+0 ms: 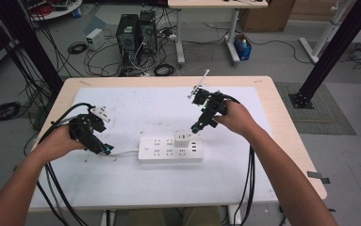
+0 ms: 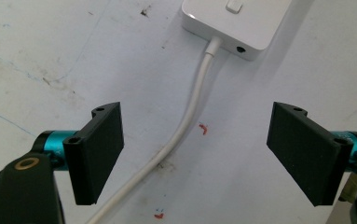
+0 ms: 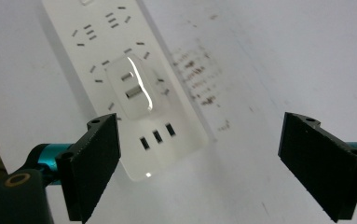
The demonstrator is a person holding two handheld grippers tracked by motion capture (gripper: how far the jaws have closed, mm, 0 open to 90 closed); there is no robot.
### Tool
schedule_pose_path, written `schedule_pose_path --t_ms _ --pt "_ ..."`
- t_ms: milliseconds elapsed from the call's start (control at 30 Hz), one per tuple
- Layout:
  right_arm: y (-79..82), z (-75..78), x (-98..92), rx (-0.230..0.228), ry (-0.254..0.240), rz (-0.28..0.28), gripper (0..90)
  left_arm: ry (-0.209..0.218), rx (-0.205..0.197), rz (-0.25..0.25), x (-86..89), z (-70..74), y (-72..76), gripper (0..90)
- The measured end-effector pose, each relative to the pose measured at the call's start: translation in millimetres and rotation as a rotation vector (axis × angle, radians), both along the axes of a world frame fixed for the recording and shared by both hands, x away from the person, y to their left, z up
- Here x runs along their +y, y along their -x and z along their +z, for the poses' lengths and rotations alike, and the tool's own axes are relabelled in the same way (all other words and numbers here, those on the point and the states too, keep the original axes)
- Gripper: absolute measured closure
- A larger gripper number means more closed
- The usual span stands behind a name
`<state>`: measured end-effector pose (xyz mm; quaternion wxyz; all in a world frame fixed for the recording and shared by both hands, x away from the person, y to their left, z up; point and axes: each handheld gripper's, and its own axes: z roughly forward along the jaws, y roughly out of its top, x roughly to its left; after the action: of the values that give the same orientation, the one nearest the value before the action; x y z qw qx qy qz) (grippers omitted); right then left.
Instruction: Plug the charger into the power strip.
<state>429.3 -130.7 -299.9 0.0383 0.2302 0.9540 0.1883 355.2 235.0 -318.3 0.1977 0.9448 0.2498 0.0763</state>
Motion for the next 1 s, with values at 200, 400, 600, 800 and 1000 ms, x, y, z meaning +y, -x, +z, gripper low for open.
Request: schedule_pose_path --t_ms 200,400,600,800,1000 --pt "12.5 12.3 -34.9 -0.056 0.041 -0.076 3.8 -0.002 -0.01 0.007 -1.3 4.9 -0.2 18.8" --pt "29.2 18.8 -66.8 -0.059 0.056 -0.155 0.9 -0.002 -0.025 -0.001 -3.2 7.7 1.9 18.8" --pt "48.4 19.1 -85.4 -0.087 0.058 -0.181 1.0 -0.013 -0.027 -0.005 -9.9 6.8 4.0 18.8" --pt "61.9 17.3 -103.2 -0.078 0.039 -0.197 1.0 -0.014 -0.034 -0.009 -16.3 7.9 4.6 18.8" --pt "67.2 13.8 -108.9 -0.07 0.037 -0.197 1.0 -0.028 -0.042 -0.004 -20.5 6.7 4.6 18.8"
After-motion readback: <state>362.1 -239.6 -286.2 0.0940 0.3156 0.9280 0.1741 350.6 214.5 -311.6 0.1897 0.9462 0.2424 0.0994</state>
